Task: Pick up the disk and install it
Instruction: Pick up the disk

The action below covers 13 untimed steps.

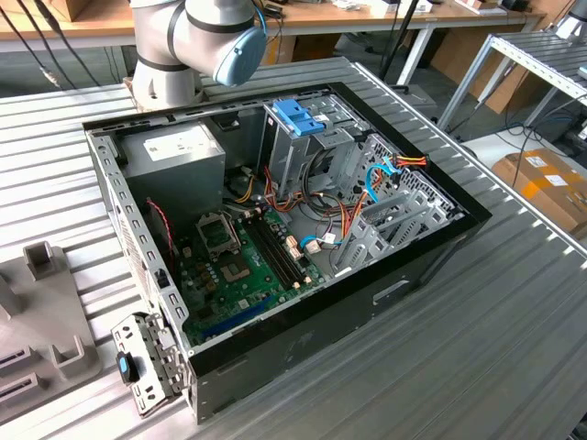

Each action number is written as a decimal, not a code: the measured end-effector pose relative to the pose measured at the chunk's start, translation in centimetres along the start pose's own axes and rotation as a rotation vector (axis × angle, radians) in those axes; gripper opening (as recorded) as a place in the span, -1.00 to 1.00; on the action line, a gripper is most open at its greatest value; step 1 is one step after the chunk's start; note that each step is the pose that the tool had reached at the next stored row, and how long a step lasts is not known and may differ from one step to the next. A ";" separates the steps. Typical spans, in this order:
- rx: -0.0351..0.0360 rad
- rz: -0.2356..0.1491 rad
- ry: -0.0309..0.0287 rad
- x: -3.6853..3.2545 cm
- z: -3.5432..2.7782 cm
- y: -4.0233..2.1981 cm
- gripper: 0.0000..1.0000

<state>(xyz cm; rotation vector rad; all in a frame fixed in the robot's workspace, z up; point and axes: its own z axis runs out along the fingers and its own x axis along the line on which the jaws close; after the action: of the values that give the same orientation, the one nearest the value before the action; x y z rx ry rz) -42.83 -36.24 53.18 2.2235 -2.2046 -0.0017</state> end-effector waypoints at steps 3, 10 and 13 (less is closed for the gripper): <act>-0.0002 0.000 0.0001 0.00 -0.52 0.00 -0.30; -0.0002 0.000 0.0001 0.01 -1.55 0.01 -0.30; -0.0001 0.000 0.0001 0.01 -2.14 0.01 -0.30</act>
<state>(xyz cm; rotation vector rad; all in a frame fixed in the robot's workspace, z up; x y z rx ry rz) -42.83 -36.24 55.32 2.2234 -2.2045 -0.0018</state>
